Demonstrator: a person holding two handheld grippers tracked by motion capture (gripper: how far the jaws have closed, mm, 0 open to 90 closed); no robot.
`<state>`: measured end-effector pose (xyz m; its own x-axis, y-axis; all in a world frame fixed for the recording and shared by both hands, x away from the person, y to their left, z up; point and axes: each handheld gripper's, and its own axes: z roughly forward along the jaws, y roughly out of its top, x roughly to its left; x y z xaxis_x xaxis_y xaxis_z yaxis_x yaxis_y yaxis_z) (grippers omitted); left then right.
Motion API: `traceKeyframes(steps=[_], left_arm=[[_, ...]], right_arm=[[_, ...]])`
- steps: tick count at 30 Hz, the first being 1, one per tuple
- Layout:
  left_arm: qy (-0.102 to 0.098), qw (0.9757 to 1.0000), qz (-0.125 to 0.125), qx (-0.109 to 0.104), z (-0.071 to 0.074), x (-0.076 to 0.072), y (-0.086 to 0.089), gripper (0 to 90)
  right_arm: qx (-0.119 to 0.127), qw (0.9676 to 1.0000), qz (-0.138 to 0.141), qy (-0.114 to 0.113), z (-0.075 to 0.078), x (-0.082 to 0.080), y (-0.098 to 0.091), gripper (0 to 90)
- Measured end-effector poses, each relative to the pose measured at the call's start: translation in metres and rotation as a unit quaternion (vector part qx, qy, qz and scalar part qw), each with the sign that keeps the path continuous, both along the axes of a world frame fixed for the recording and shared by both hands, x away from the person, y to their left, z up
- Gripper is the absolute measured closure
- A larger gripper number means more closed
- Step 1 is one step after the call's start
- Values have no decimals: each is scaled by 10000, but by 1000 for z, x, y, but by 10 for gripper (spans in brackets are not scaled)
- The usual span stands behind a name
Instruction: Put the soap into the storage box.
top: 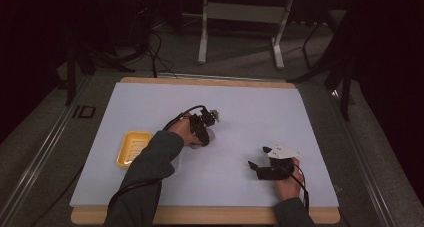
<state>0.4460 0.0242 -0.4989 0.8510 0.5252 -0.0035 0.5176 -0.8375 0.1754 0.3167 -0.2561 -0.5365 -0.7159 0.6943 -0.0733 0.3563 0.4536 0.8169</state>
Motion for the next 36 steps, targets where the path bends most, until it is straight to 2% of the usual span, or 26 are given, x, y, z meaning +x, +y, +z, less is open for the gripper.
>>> traceKeyframes(steps=[7,15,18,27,36], left_arm=[[61,9998,60,185,1,1,-6,491],[51,9998,4,170,1,0,-5,498],[57,9997,-70,233,2,1,-4,498],[23,9997,15,262,3,2,3,499],[-40,9997,20,224,11,2,8,500]], right_arm=[[-18,10000,-2,10,0,0,0,192],[-14,10000,1,9,0,0,0,193],[-13,10000,0,10,0,0,0,193],[-10,10000,-7,2,0,0,1,193],[-16,10000,-4,1,0,0,0,193]])
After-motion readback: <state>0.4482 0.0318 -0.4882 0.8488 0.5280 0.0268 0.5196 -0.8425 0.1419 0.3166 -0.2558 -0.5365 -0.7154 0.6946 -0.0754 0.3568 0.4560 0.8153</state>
